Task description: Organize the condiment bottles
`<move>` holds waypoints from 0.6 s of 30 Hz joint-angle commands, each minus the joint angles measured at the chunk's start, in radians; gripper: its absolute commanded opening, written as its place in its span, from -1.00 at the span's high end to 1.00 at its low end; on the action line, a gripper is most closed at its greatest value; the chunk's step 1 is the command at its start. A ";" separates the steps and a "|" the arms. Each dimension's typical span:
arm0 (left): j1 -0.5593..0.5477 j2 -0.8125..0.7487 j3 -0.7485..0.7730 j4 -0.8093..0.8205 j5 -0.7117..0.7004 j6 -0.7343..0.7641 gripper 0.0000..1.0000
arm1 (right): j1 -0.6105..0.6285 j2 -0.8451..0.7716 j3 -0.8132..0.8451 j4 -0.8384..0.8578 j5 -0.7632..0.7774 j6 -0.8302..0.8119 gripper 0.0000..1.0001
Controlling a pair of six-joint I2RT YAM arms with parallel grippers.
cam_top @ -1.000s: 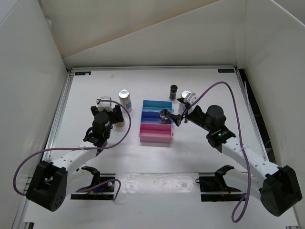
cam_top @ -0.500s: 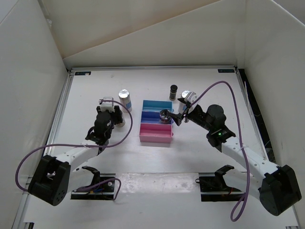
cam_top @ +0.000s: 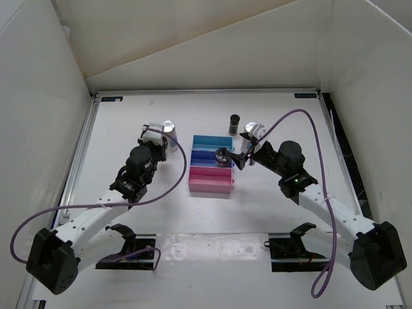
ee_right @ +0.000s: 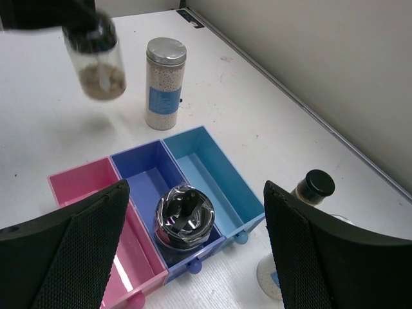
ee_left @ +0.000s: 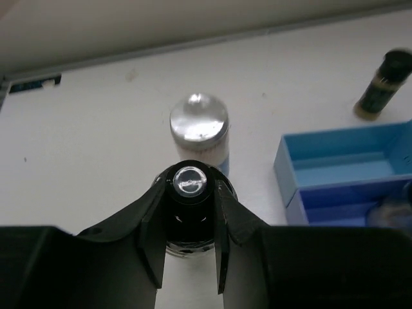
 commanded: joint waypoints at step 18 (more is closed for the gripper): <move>-0.212 0.037 0.291 -0.053 0.116 -0.054 0.98 | -0.028 -0.057 -0.051 0.032 0.008 0.021 -0.70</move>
